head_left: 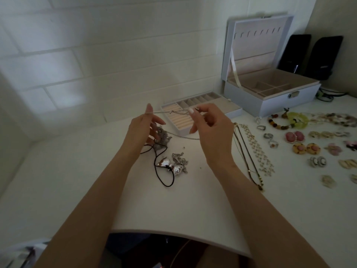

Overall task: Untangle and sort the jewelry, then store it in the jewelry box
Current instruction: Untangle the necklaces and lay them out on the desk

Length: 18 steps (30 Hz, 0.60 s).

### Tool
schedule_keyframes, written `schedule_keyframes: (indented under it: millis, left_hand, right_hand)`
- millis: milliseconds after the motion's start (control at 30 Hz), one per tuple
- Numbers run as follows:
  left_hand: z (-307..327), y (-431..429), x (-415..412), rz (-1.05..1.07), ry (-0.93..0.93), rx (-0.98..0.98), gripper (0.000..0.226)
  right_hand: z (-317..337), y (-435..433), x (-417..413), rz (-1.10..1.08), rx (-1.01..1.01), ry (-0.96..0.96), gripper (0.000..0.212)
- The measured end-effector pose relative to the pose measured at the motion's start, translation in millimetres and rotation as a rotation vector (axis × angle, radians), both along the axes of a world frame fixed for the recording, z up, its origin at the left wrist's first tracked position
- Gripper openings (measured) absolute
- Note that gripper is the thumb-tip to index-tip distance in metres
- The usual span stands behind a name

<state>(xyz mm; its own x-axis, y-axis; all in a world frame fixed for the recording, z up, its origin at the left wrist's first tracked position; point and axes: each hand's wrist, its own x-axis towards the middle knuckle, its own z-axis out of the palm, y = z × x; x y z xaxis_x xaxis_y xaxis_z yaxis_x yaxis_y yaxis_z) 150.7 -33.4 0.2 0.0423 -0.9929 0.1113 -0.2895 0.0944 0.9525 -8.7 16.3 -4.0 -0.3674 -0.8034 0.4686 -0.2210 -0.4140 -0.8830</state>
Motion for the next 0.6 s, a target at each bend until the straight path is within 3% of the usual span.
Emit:
schedule_keyframes:
  millis: [167,300,467,600]
  left_hand:
    - [-4.0,1.4,-2.3,-0.108,-0.106,0.085,0.082]
    - [-0.9,1.0,-4.5,-0.145,-0.184,0.218,0.060]
    - [-4.5,4.6,-0.5,-0.275,-0.302,0.077,0.016]
    - [-9.8,2.4,-0.1,-0.346,-0.546,0.011,0.024]
  right_hand:
    - [0.1,1.6,-1.2,0.121,0.153,-0.025,0.013]
    - [2.5,-0.5,-2.3,0.304,0.250,-0.175,0.015]
    - [0.5,-1.8,-1.9,0.354,0.247,-0.201,0.011]
    - [0.1,-3.8,-3.1,0.285,0.179,-0.226,0.004]
